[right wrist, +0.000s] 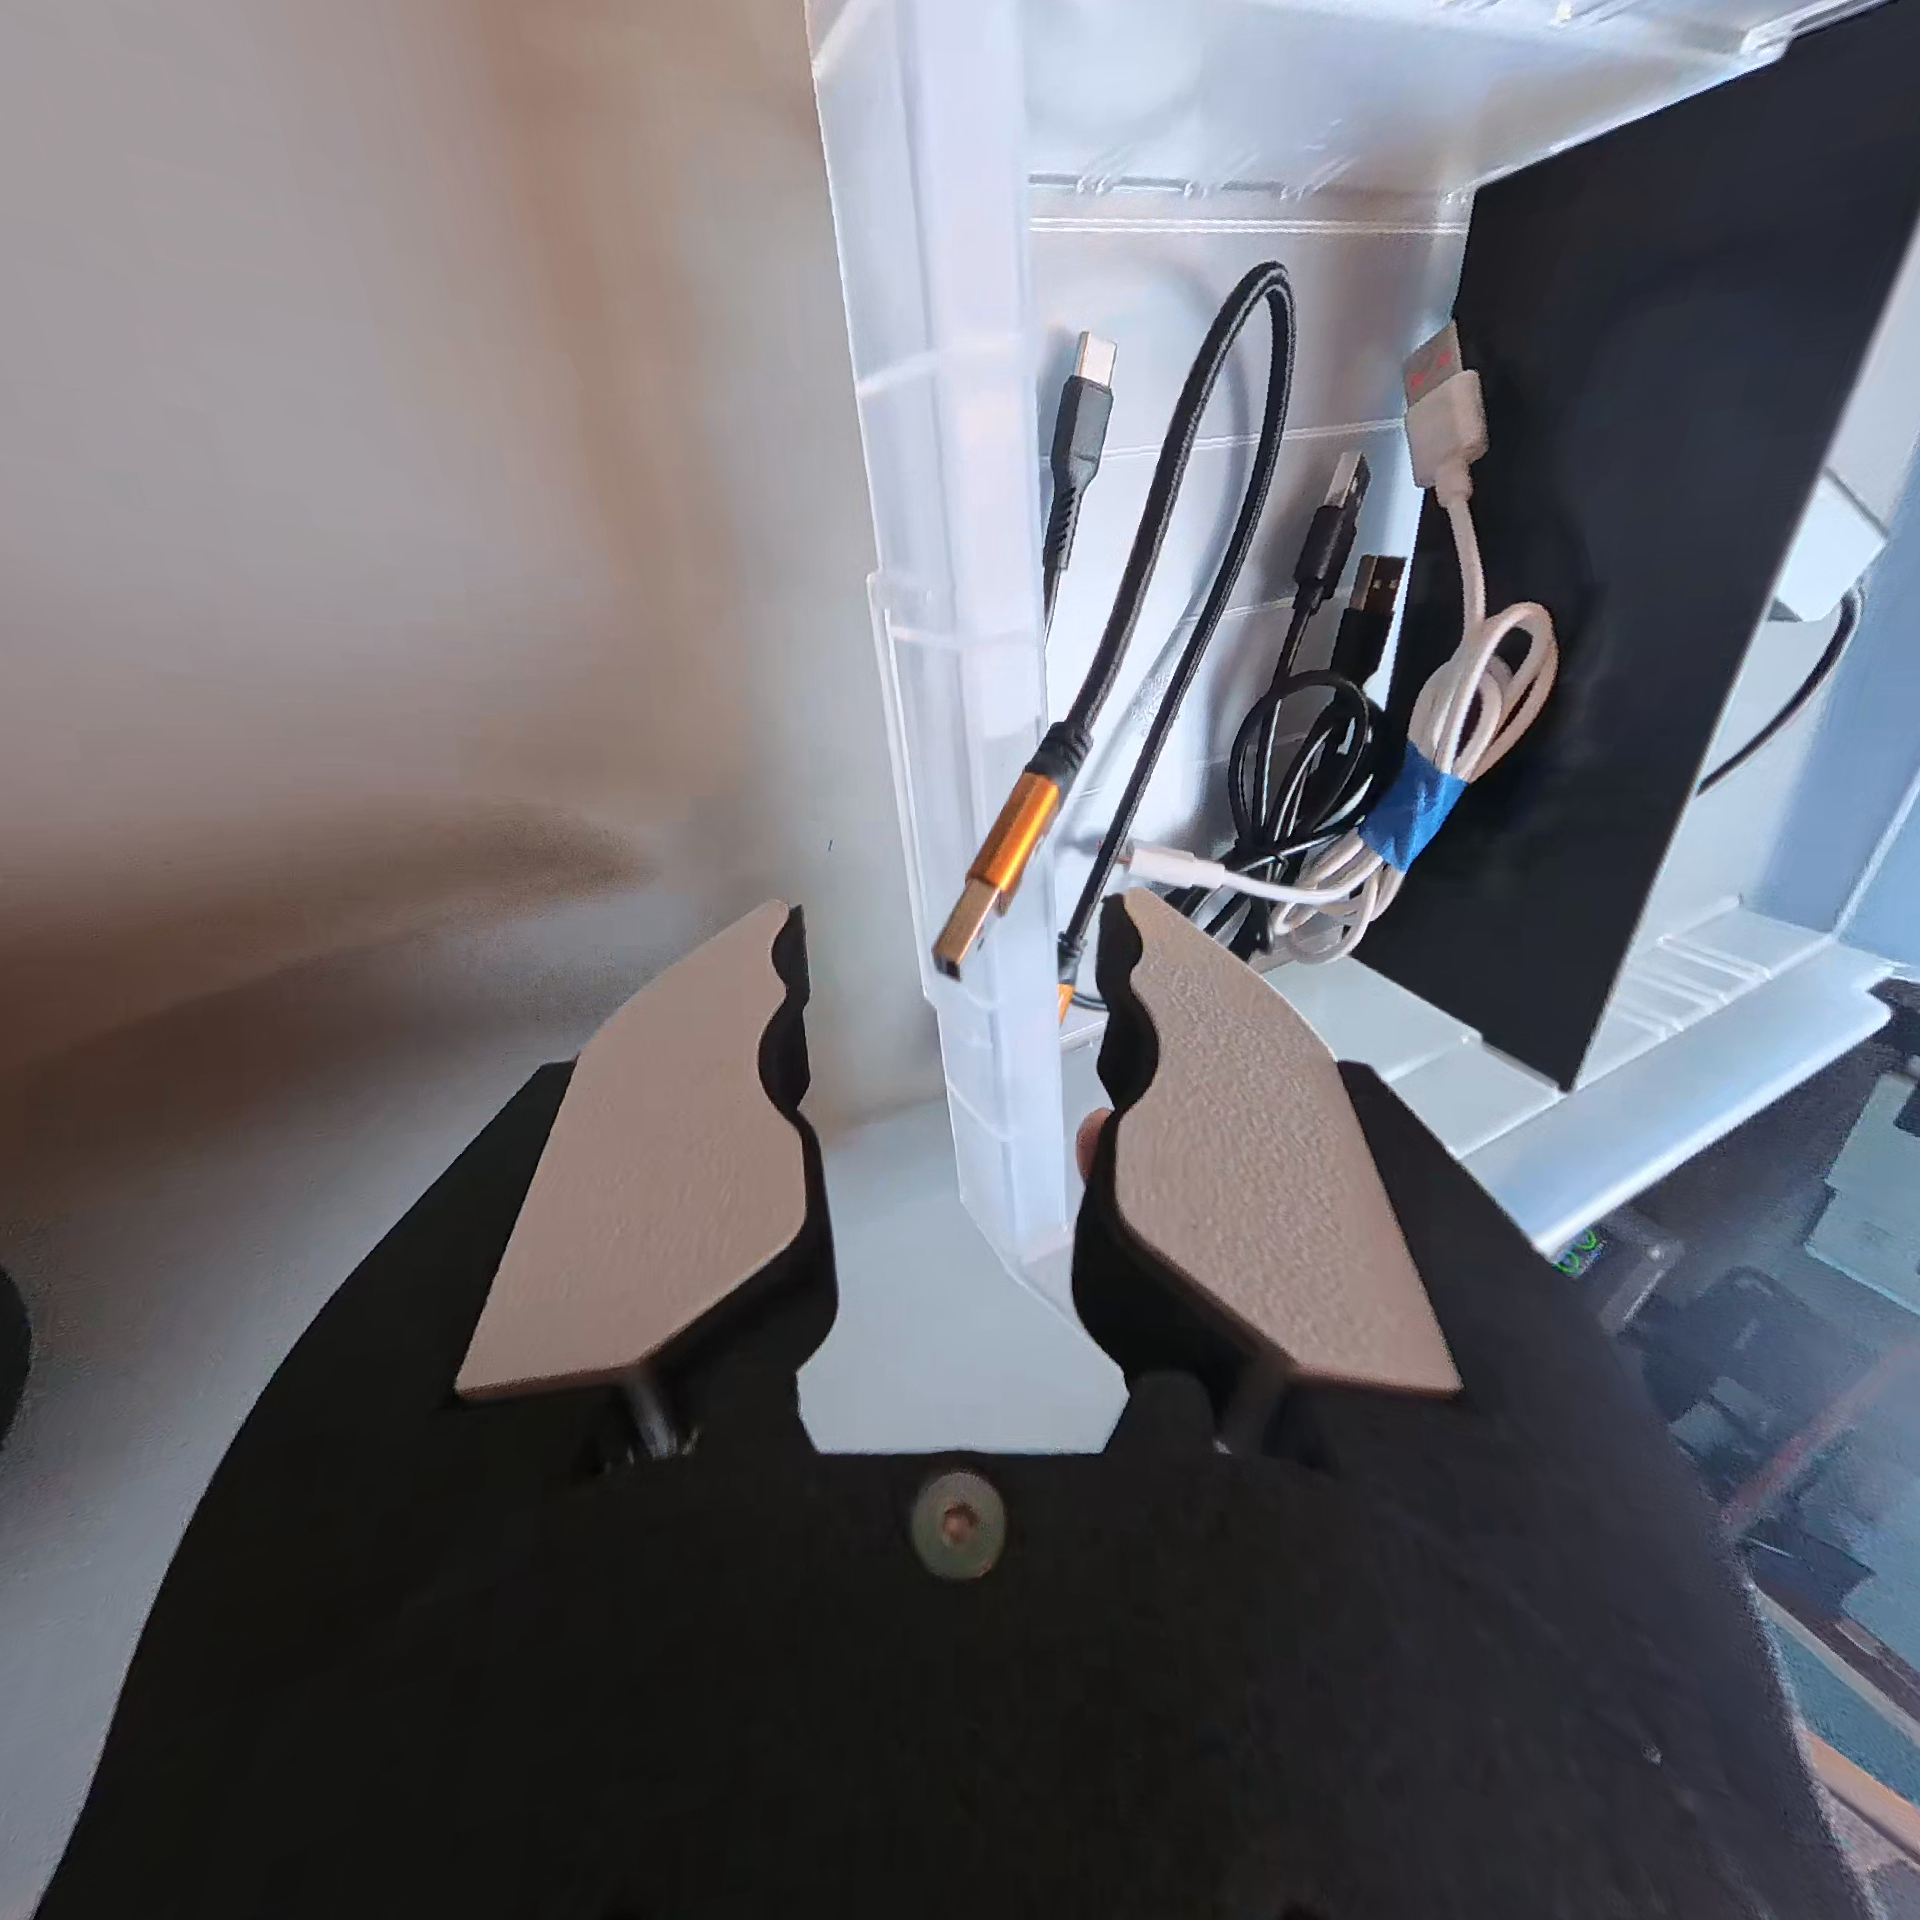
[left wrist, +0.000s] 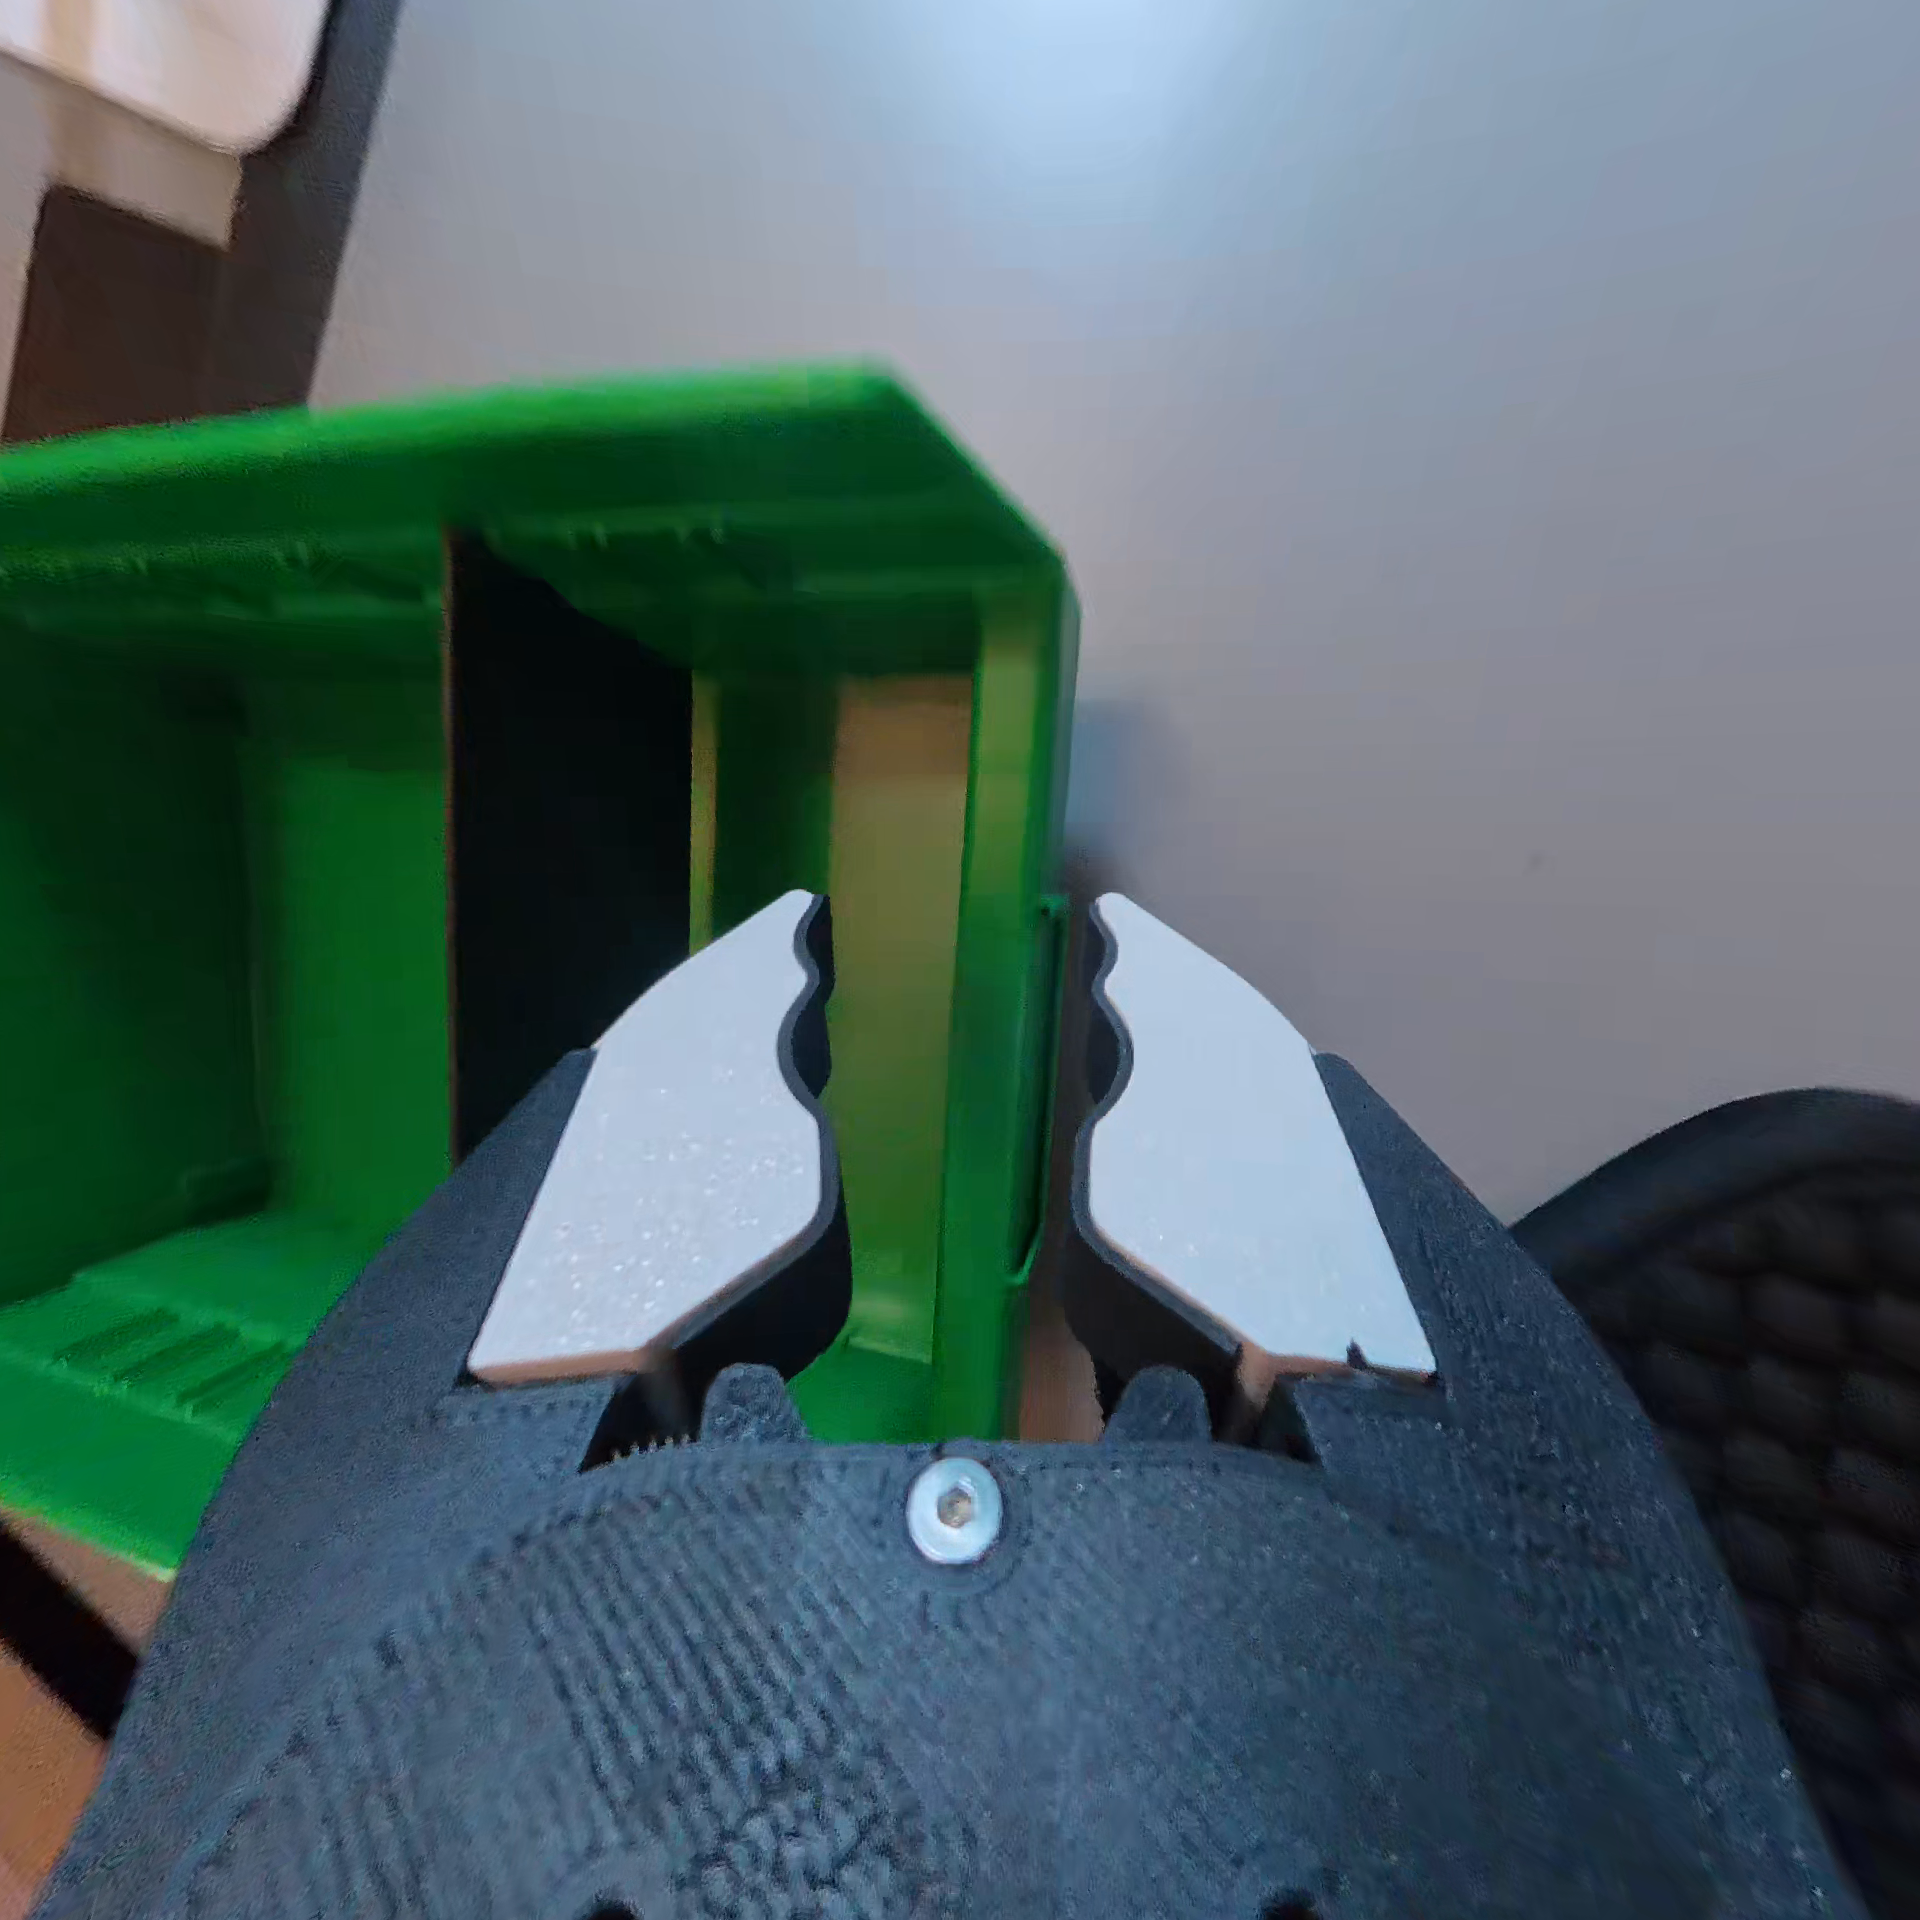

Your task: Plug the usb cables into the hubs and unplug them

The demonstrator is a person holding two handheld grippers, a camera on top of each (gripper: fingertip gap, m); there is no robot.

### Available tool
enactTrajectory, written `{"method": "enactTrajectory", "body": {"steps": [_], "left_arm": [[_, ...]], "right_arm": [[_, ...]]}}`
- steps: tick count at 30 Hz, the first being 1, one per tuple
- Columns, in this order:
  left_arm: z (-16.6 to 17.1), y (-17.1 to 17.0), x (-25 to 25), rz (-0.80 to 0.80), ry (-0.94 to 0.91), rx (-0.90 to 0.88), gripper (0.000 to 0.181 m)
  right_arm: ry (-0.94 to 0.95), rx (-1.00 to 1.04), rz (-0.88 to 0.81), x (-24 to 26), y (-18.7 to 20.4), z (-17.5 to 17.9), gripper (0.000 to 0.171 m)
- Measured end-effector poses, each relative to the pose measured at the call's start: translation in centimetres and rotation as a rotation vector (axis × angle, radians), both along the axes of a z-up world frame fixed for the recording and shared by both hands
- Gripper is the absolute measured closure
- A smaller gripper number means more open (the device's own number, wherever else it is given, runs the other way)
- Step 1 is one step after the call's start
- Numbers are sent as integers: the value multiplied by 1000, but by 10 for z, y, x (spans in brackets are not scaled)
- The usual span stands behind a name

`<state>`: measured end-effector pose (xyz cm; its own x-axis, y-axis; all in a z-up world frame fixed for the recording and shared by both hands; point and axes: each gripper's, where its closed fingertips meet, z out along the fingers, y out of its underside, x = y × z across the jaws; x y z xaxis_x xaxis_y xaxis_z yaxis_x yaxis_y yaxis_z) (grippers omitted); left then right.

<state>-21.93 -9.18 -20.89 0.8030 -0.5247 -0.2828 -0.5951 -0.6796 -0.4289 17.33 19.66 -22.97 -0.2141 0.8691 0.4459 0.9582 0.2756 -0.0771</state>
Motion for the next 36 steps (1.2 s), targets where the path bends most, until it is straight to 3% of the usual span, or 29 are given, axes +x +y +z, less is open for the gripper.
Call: {"method": "enactTrajectory", "body": {"steps": [1, 8, 13, 17, 23, 36], "left_arm": [[-7, -4, -7, 17, 34, -14, 134], [-23, -9, -16, 33, 32, -50, 134], [-26, -12, -10, -3, 10, -126, 145], [-49, -28, -12, -38, 65, -305, 132], [-55, -12, -12, -76, 122, -269, 154], [-53, -3, 80, -362, 183, -168, 153]], "right_arm": [[-11, -4, 3, -3, 1, -2, 118], [-49, -37, 27, -15, 5, -16, 123], [-47, -35, 43, -15, 6, -25, 129], [-25, -8, 57, -17, 9, -24, 136], [-16, 37, 127, -19, 9, -22, 142], [37, 86, 329, -9, -101, -21, 140]]}}
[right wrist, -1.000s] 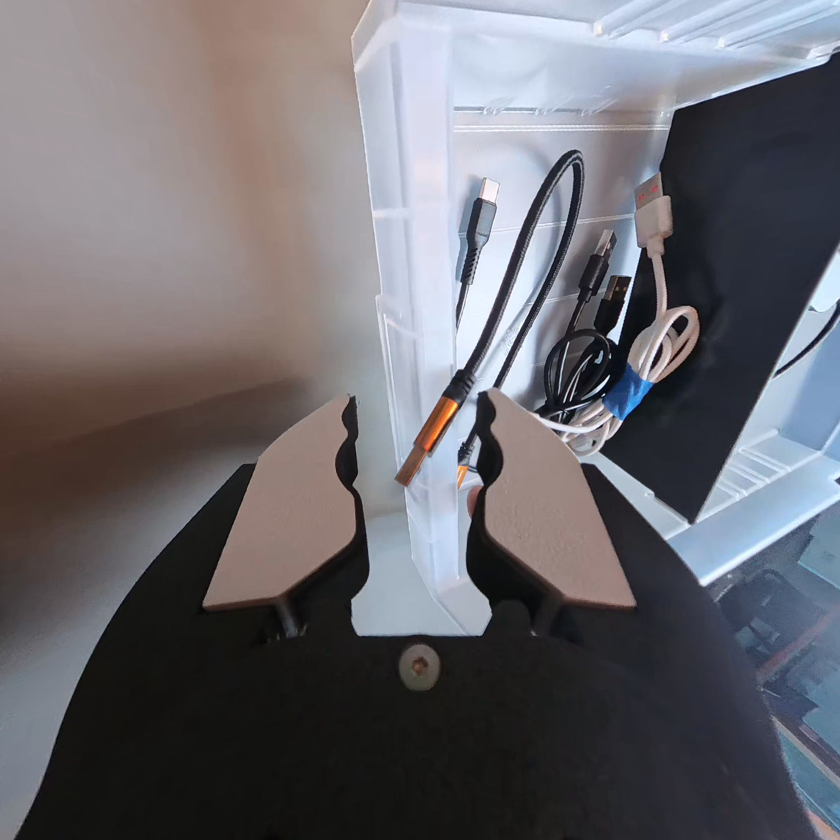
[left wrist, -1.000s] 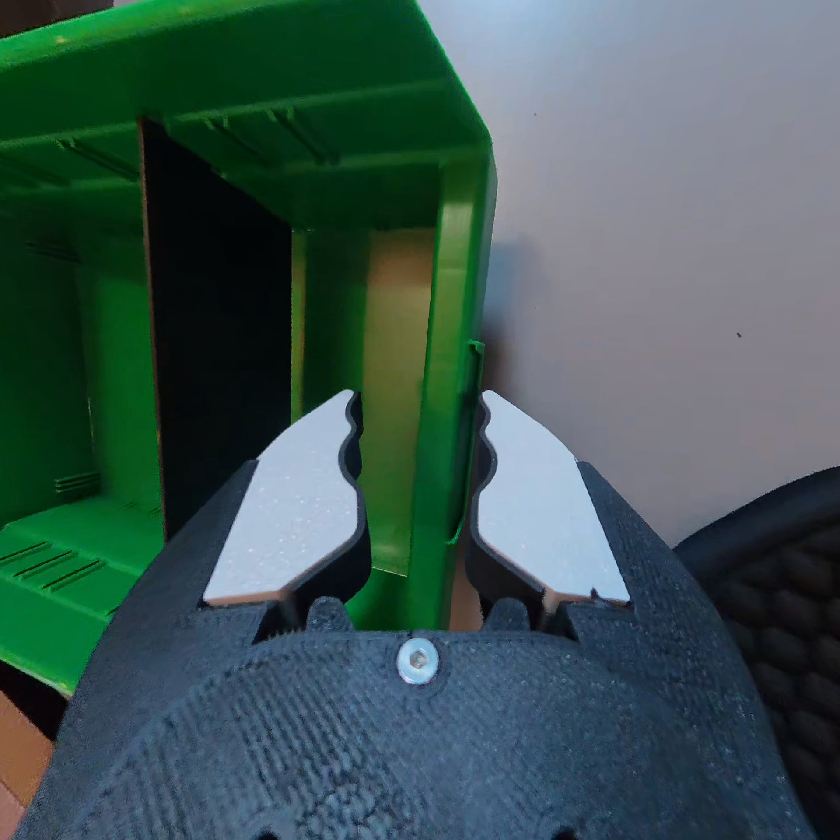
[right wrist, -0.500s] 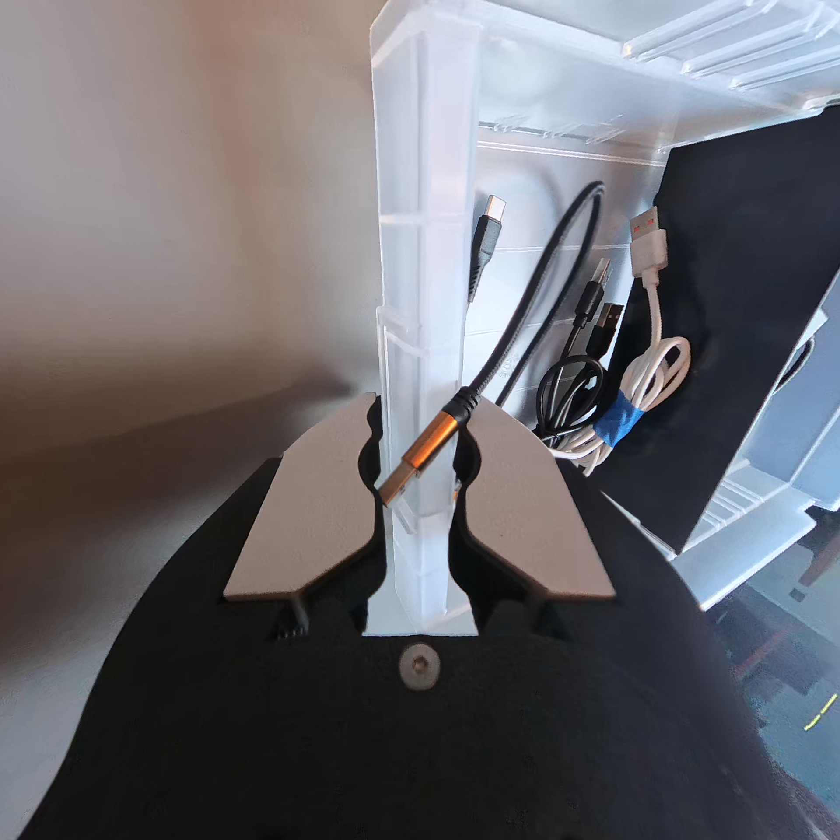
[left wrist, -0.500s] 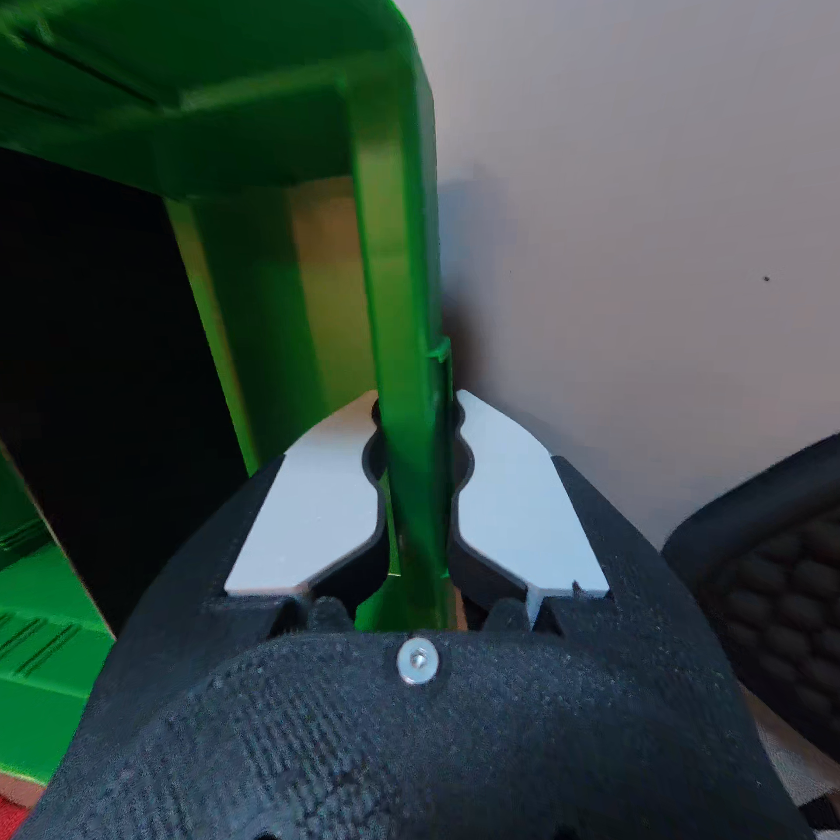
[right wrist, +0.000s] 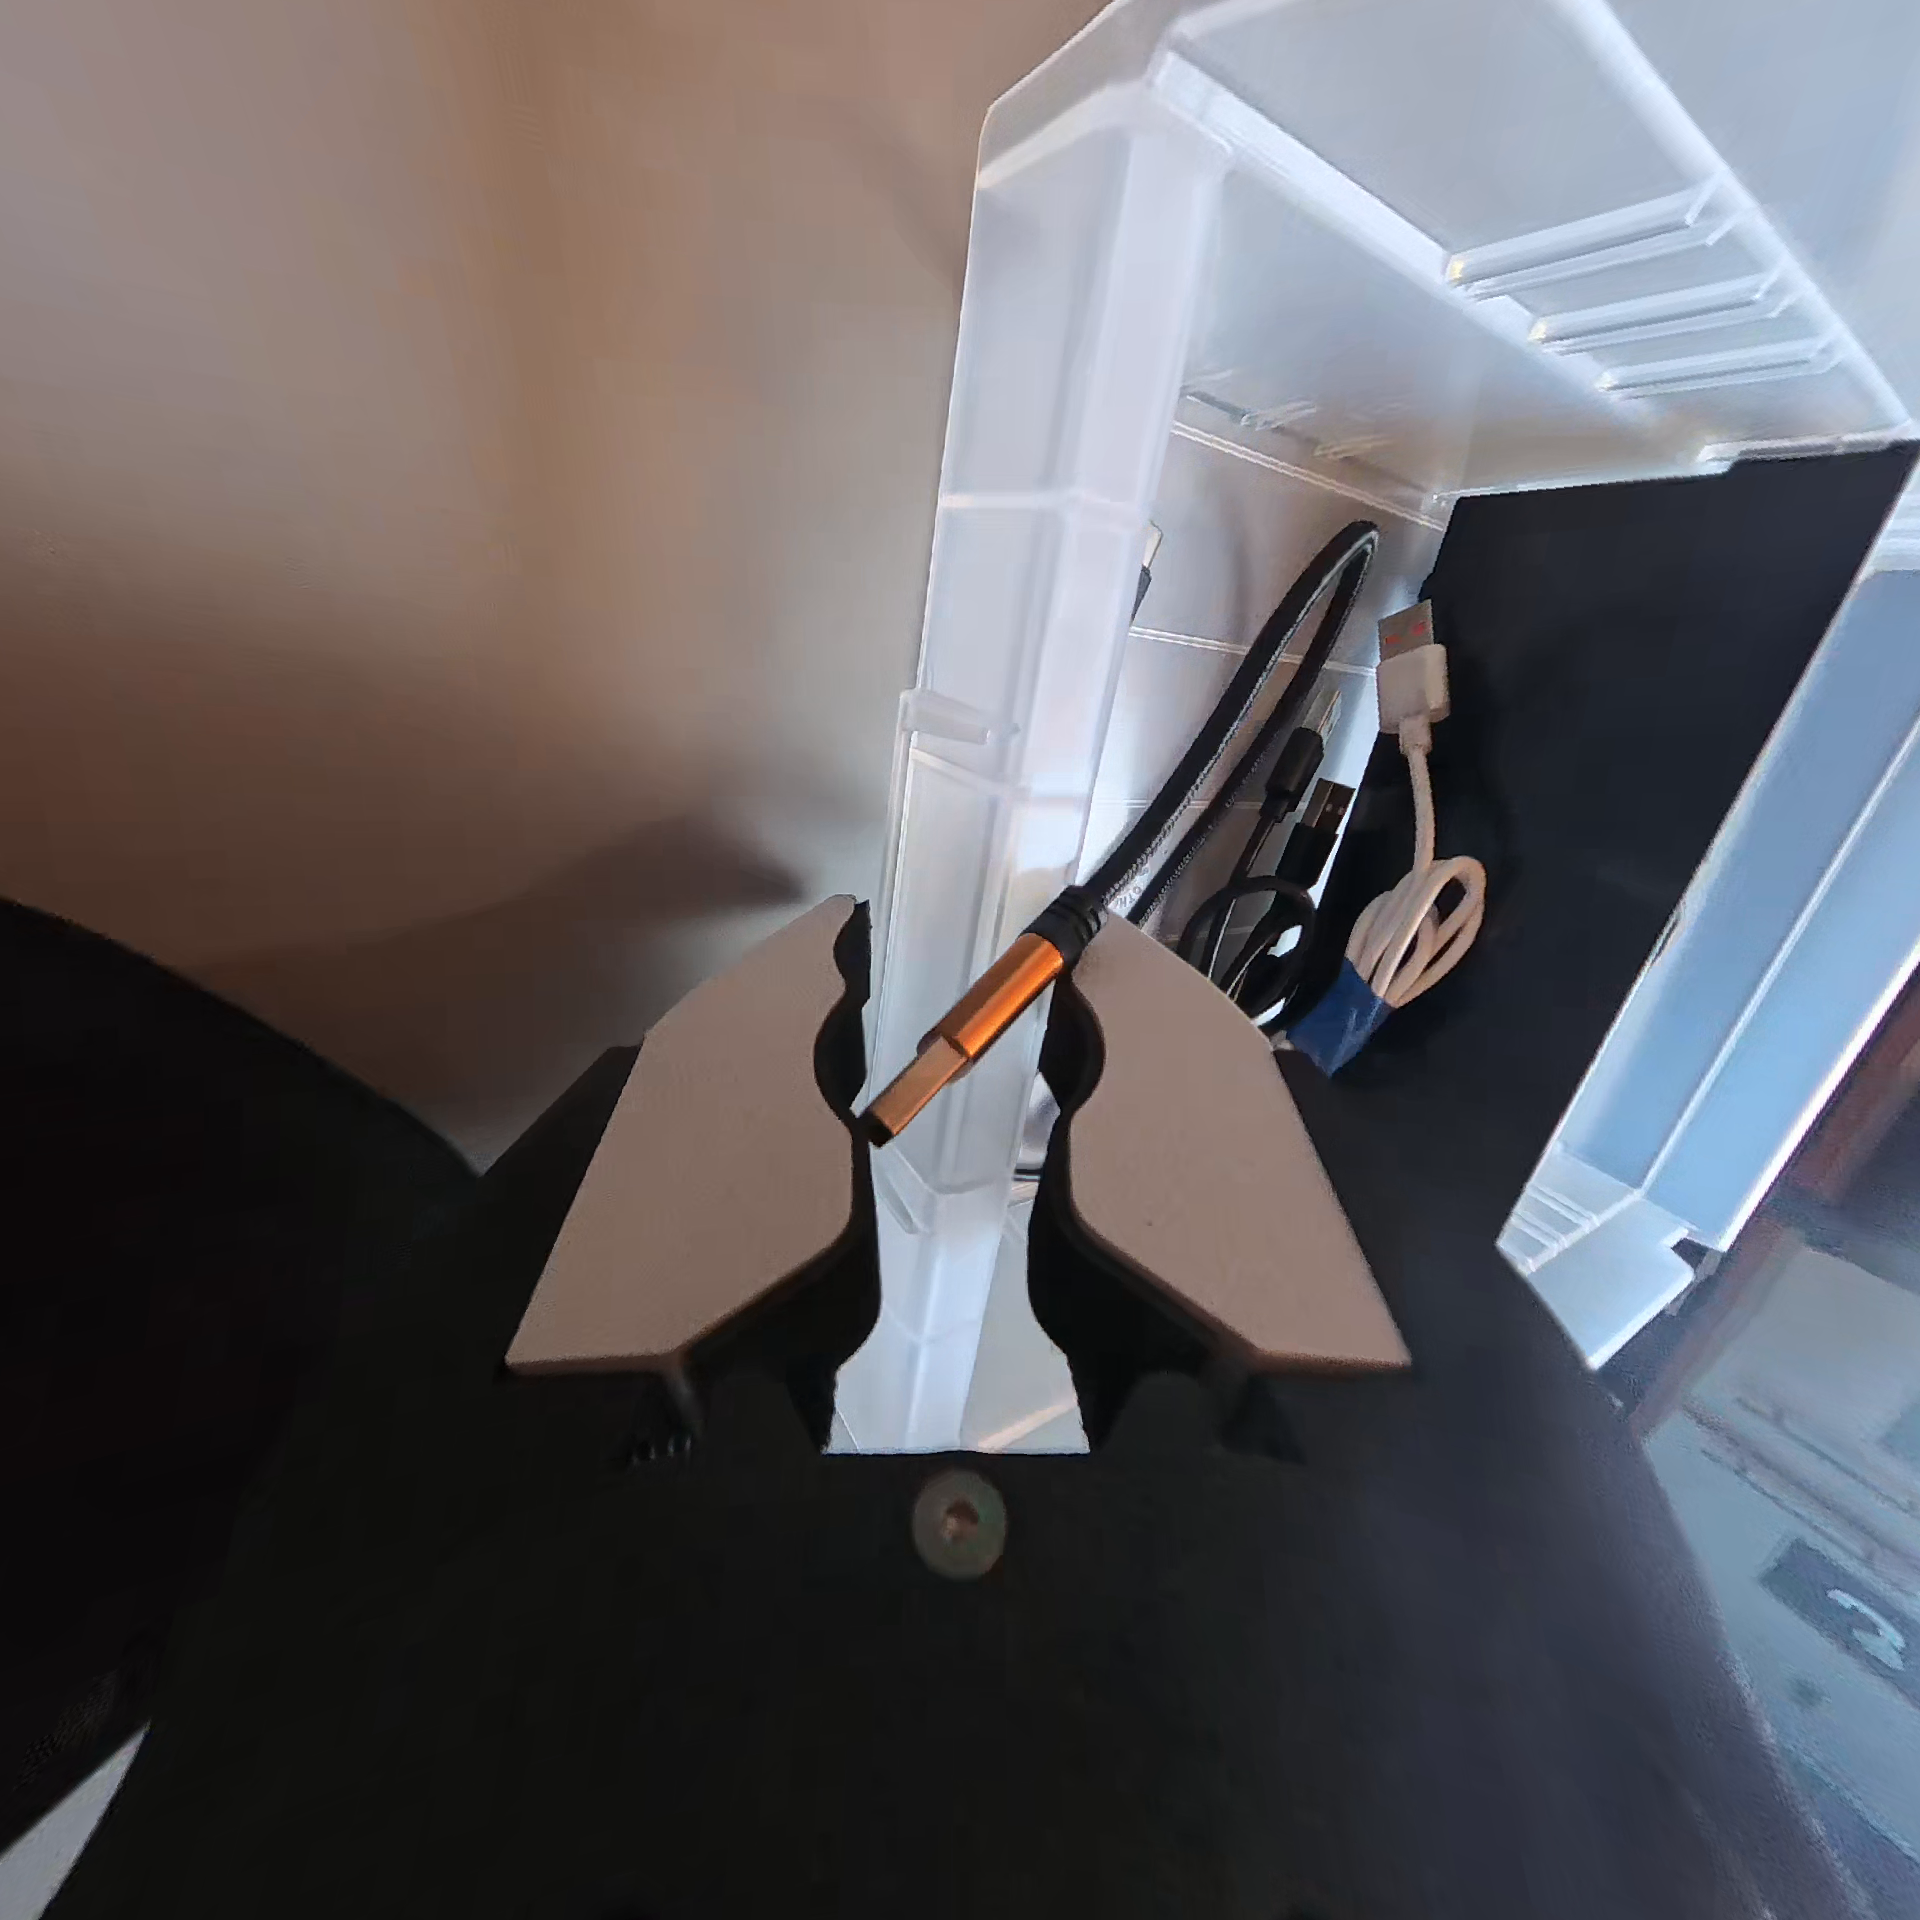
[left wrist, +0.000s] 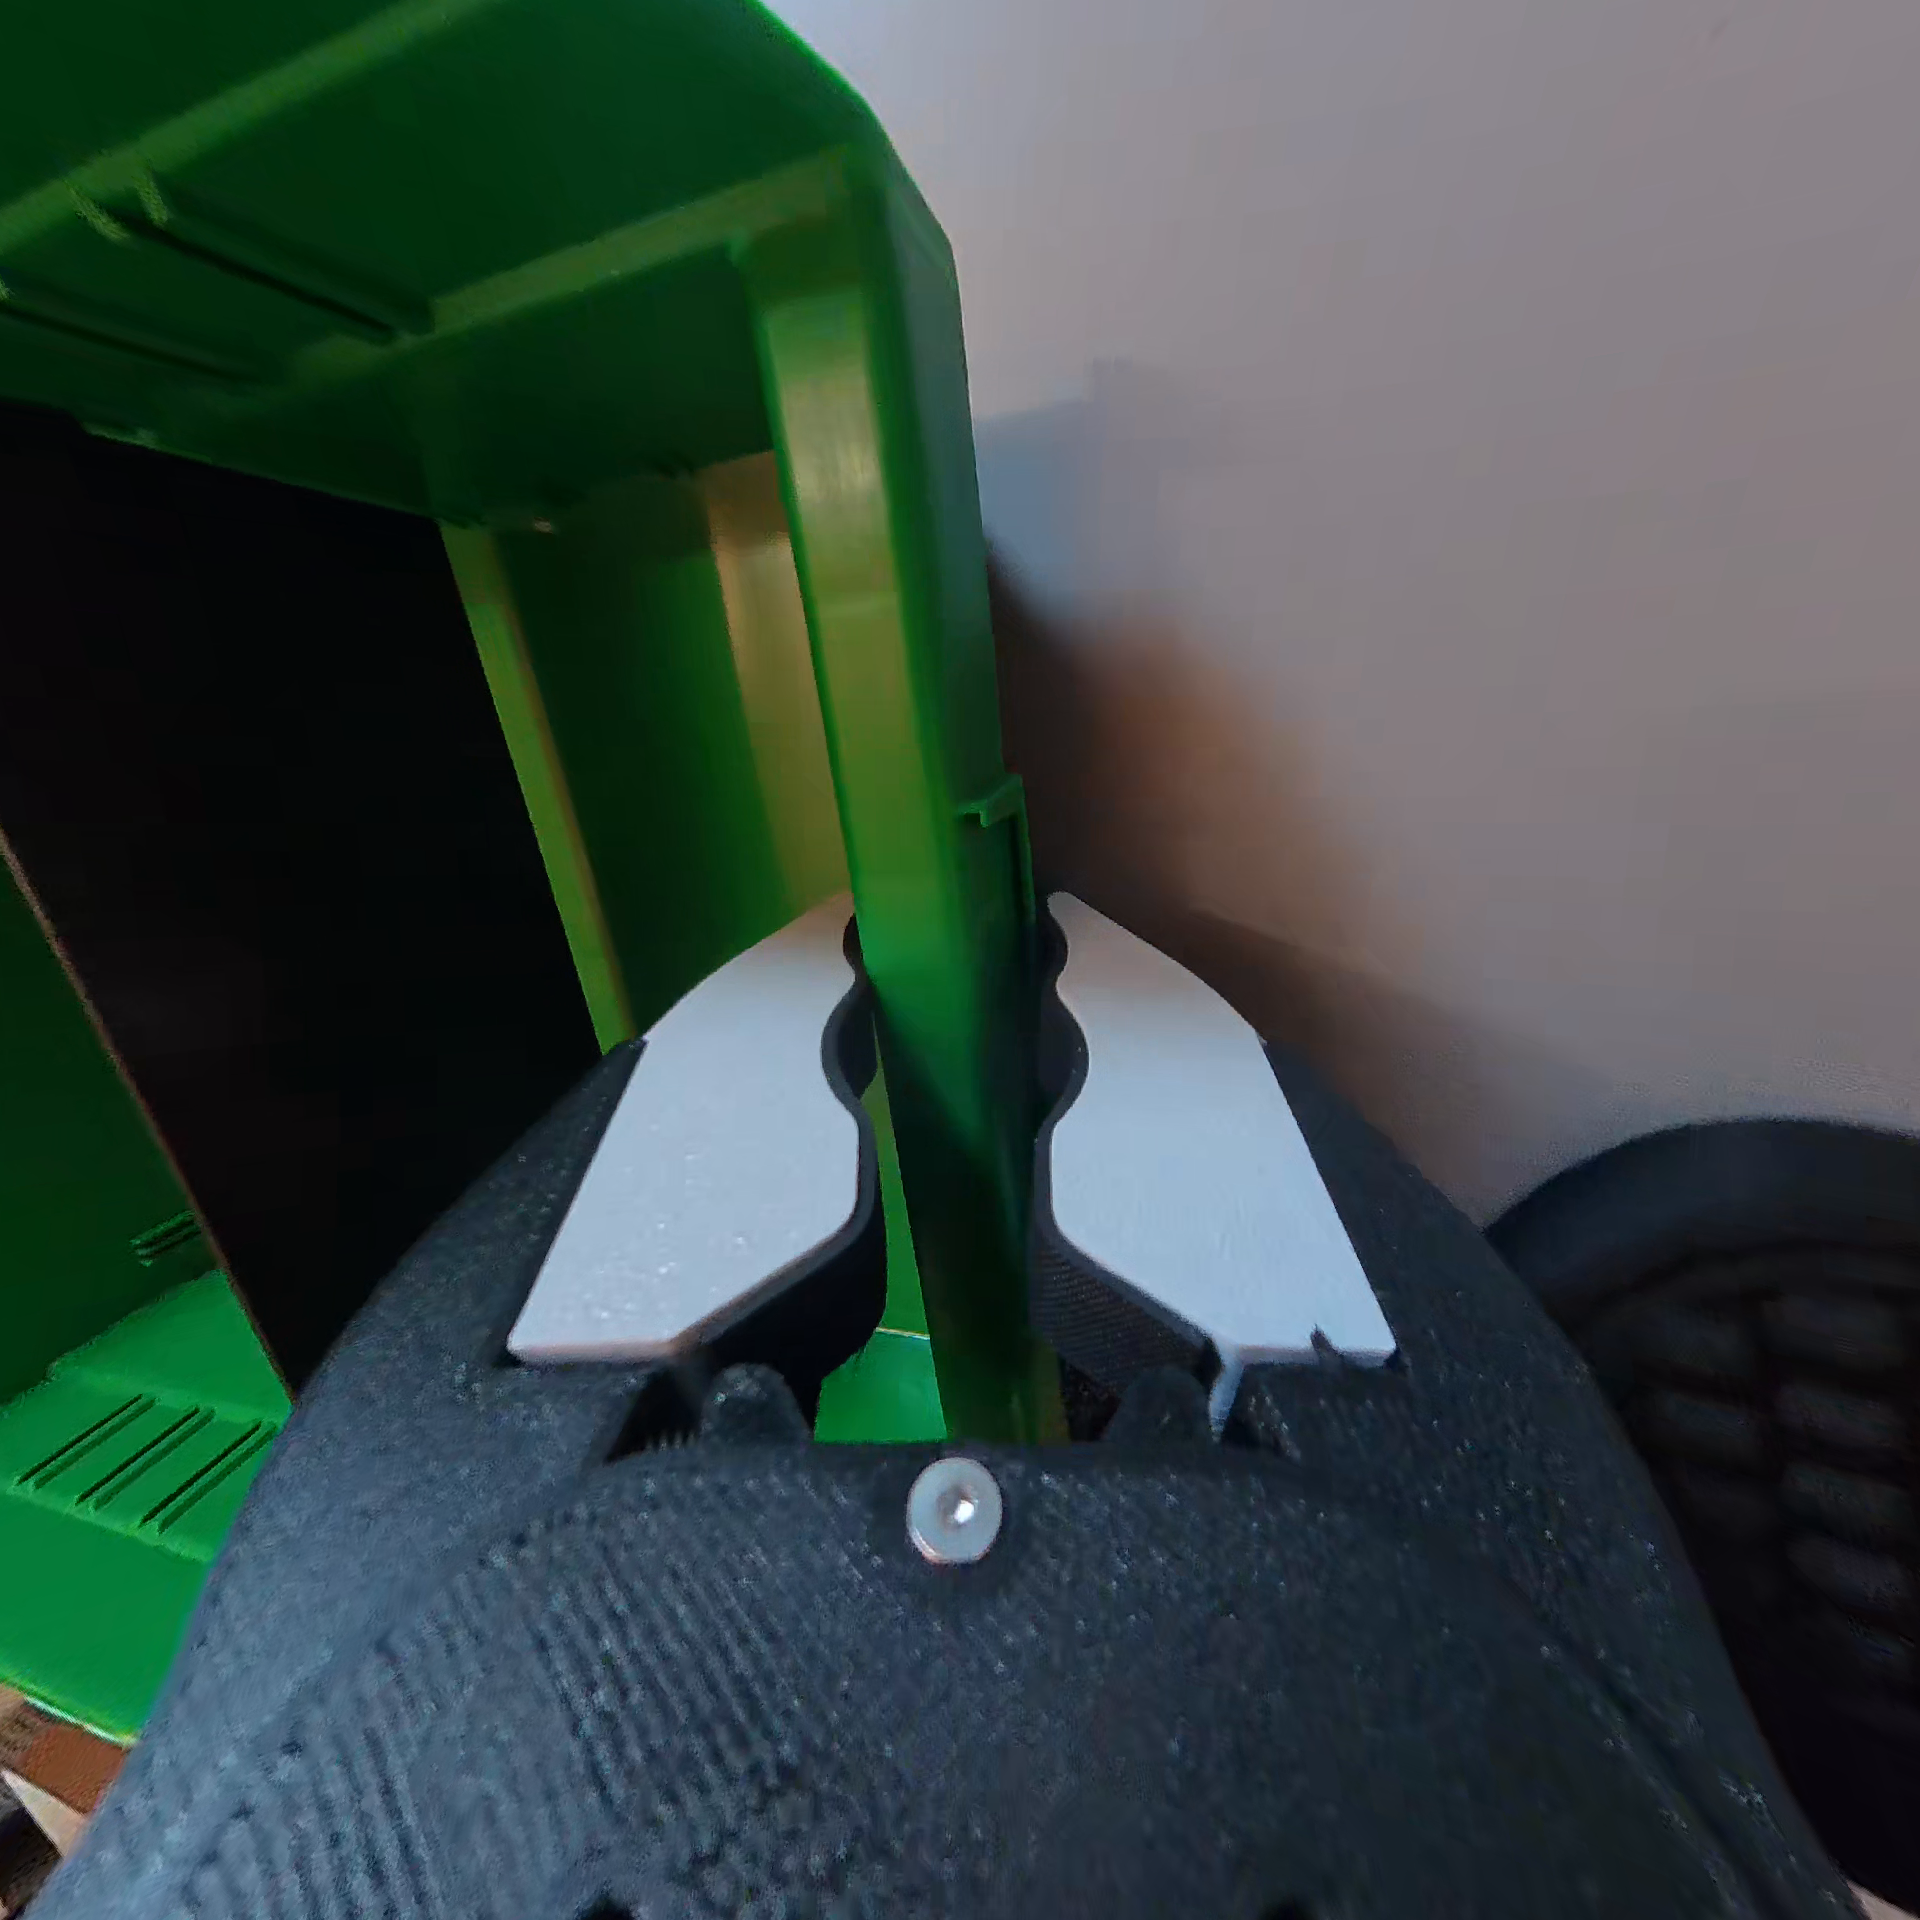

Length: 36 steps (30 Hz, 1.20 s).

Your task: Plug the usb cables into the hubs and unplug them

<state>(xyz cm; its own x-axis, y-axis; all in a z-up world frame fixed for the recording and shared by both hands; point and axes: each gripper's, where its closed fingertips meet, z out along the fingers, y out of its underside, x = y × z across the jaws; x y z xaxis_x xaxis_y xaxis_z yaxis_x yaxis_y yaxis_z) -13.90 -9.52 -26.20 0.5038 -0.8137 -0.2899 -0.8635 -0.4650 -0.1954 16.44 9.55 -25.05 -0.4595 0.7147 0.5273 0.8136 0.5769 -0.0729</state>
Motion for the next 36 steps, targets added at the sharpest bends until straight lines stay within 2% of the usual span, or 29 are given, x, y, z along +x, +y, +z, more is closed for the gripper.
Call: {"method": "enactTrajectory", "body": {"steps": [6, 9, 13, 18, 21, 23, 27, 30, 34, 35, 36], "left_arm": [[1, 32, 44, -118, -9, 36, 153], [4, 57, 59, -170, -14, 109, 153], [21, 82, 70, -149, -87, 250, 150], [75, 74, 96, -35, -393, 453, 150], [84, 61, 127, 80, -642, 435, 149], [81, 59, 143, 156, -750, 433, 144], [77, 72, 155, 320, -877, 462, 140], [76, 90, 161, 424, -936, 468, 139], [73, 114, 172, 475, -953, 523, 138], [73, 119, 173, 476, -947, 548, 144], [73, 124, 174, 478, -932, 581, 151]], "right_arm": [[33, -22, 104, -25, -43, 0, 139], [52, -15, 128, -43, -46, 1, 138], [134, 48, 114, -56, -43, 10, 131], [545, -153, -31, -45, -65, 72, 131], [870, -189, -244, -11, -45, 115, 131], [1037, -220, -405, 21, -28, 127, 130], [1169, -344, -631, 53, -5, 114, 119], [1076, -410, -711, 42, 11, 85, 118], [957, -441, -774, 23, 31, 59, 128], [947, -465, -777, 19, 32, 56, 141], [955, -440, -788, 19, 36, 56, 142]]}}
